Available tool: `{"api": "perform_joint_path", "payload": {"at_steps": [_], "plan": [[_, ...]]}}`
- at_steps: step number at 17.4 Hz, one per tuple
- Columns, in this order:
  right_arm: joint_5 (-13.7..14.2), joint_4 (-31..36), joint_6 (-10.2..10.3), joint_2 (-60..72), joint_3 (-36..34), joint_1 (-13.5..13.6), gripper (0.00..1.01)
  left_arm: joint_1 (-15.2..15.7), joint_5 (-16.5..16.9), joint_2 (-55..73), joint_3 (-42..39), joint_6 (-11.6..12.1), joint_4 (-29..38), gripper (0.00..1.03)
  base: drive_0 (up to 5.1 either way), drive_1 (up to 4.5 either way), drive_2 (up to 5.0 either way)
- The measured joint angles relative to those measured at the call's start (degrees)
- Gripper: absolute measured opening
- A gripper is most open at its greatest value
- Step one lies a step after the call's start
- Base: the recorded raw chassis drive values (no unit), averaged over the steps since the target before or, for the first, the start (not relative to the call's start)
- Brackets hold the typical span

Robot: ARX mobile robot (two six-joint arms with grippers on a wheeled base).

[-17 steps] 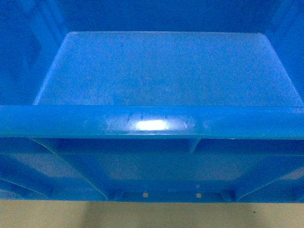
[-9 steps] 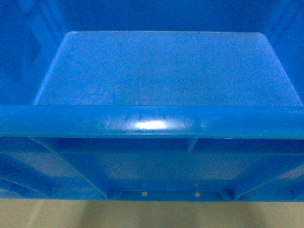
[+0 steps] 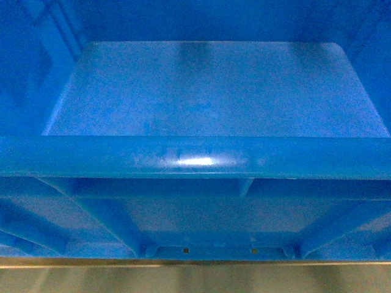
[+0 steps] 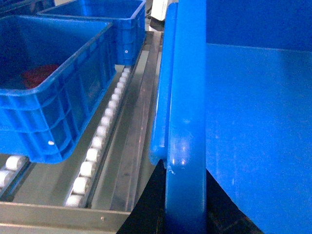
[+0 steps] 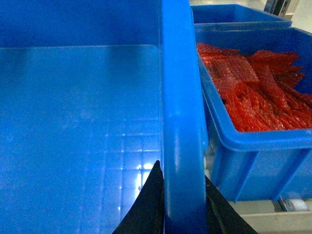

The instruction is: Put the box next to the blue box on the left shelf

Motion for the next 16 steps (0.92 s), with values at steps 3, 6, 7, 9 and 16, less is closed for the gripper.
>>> {"api": "perform_joint_path", "payload": {"at_steps": [3,6,7,9,16], "plan": [[0.04,-0.13,0.0,0.0,0.0,0.0,0.09,0.0,0.0,-0.04,0.0,0.0,-0.15,0.09,0.1,4.36,-4.1],[0.04,-0.07,0.0,0.0,0.0,0.0,0.09,0.0,0.0,-0.02,0.0,-0.02,-0.04,0.09,0.1,4.36,-4.1],[0.09,0.11,0.0,0.0,0.0,0.0,0.09,0.0,0.0,-0.02,0.0,0.0,0.09,0.09,0.1,4.36,-4.1],[0.07,-0.09,0.0,-0.02,0.0,0.0,0.09,0.0,0.0,-0.02,0.0,0.0,0.0,0.09,0.1,4.36,-4.1],[0.07,0.04,0.0,0.02,0.0,0.0,0.09,0.0,0.02,0.07,0.0,0.0,0.09,0.09,0.1,4.36,-4.1]]}}
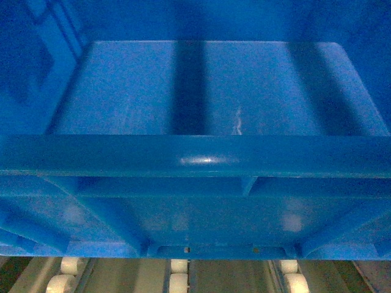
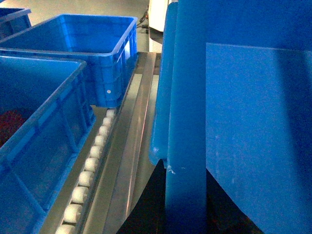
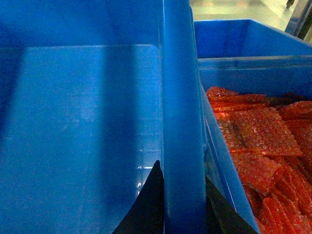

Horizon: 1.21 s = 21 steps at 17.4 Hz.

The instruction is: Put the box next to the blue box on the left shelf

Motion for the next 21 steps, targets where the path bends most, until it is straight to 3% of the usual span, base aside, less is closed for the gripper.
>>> {"api": "perform_joint_path", "payload": {"at_steps": [21], "plan": [[-0.02,-0.07,0.0,0.0,0.0,0.0,0.09,0.0,0.0,0.0,0.0,0.0,-0.04,0.09,0.1,4.36,-4.1]]}}
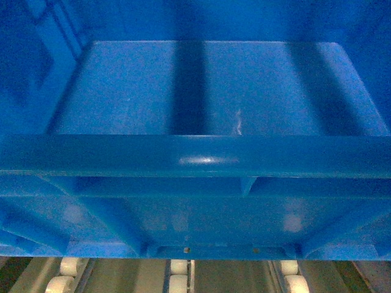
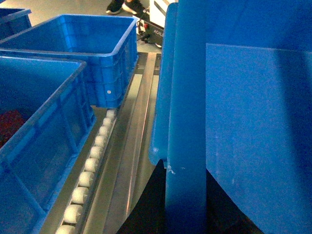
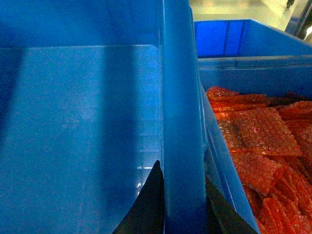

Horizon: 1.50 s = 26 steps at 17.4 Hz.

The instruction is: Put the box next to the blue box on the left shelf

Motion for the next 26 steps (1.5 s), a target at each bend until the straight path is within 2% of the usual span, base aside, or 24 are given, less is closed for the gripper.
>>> {"api": "perform_joint_path", "payload": {"at_steps": [3,6,7,8,9,10,12,14,17,19,22,26], "plan": [[0.02,0.0,0.0,0.0,0.0,0.0,0.09,0.0,0.0,0.0,0.0,0.0,0.0,0.09,0.1,4.36,-4.1],[0.0,0.0,0.0,0.0,0.0,0.0,0.09,0.0,-0.02,0.0,0.0,0.0,0.0,0.09,0.0,0.0,0.0],[1.2,0.02,-0.31,0.11,0.0,0.31,0.09,-0.33,-1.09,0.15,0.0,0.24,0.5,0.09,0.0,0.0,0.0],[5.22,-0.02,-0.7,0.48,0.0,2.01,0.09,-2.6,-5.6,0.9,0.0,1.95,1.44,0.09,0.0,0.0,0.0],[6.23,-1.01,-1.03,1.05,0.13,2.16,0.1,-3.32,-9.51,1.11,0.0,3.61,1.27,0.09,0.0,0.0,0.0],[4.87,-5.03,0.09,2.71,1.57,2.25,0.1,-2.82,-9.86,1.53,0.02,3.87,-1.27,0.09,0.0,0.0,0.0],[2.64,-8.5,1.62,5.75,3.02,2.21,0.1,-1.05,-8.85,3.39,0.44,3.04,-4.48,0.09,0.0,0.0,0.0],[1.81,-7.5,2.84,10.67,3.02,2.19,0.1,1.4,-6.54,7.13,0.44,3.34,-4.13,0.09,0.0,0.0,0.0],[1.66,-6.6,2.73,14.88,4.37,2.25,0.1,3.15,-4.61,10.93,0.44,2.69,-3.45,0.09,0.0,0.0,0.0],[1.81,-4.31,1.68,17.9,4.42,2.27,0.1,3.65,-4.2,13.33,0.44,2.16,-2.84,0.1,0.0,0.0,0.0],[0.92,-3.65,1.9,22.05,3.96,3.04,0.1,5.42,-3.1,15.85,-0.96,1.49,-3.48,0.1,0.0,0.0,0.0],[1.46,-4.35,1.92,22.53,4.02,3.8,0.1,6.58,-1.92,15.98,-1.25,1.68,-3.69,0.1,0.0,0.0,0.0]]}}
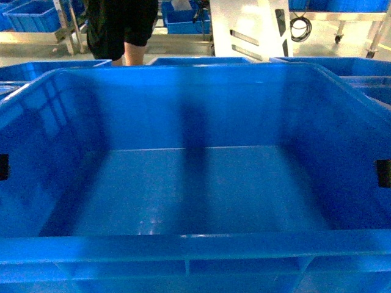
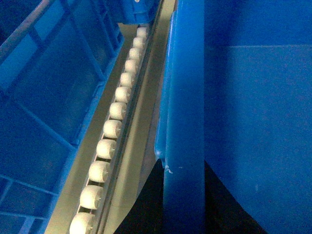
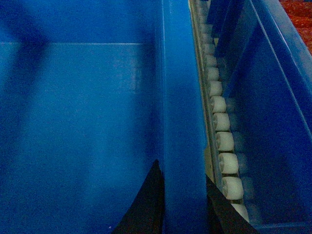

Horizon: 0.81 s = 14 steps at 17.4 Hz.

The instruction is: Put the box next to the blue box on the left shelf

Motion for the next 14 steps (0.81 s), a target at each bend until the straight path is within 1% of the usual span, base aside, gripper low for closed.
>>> {"api": "perform_joint_path", "payload": {"at_steps": [3,5,6,9,10,11,12,14], "plan": [[0.72,-1.7,0.02,0.42,0.59,1.57,0.1,1.05,0.31,0.31,0.0,0.07,-2.12,0.1,0.0,0.0,0.0],[1.36,-3.52,0.48,0.39,0.94,2.67,0.1,2.01,0.7,0.39,-0.04,1.14,-2.71,0.1,0.0,0.0,0.0],[1.6,-3.85,0.77,0.35,0.96,2.67,0.1,2.08,0.76,0.5,-0.07,1.44,-2.49,0.1,0.0,0.0,0.0],[2.03,-5.9,1.18,0.33,1.51,2.67,0.1,2.01,1.16,0.94,-0.07,1.36,-3.1,0.1,0.0,0.0,0.0],[1.55,-6.58,1.84,0.33,1.75,3.04,0.1,2.51,1.33,0.94,-0.39,1.7,-2.73,0.11,0.0,0.0,0.0],[1.73,-7.28,2.64,0.33,1.92,3.48,0.1,3.17,1.73,0.94,-0.85,2.8,-1.81,0.11,0.0,0.0,0.0],[1.86,-7.58,3.06,0.33,2.01,3.78,0.1,3.54,2.08,0.94,-1.14,3.08,-1.68,0.11,0.0,0.0,0.0],[1.73,-9.42,4.96,0.35,1.7,4.52,0.1,4.7,3.3,0.92,-1.84,4.74,-0.04,0.11,0.0,0.0,0.0]]}}
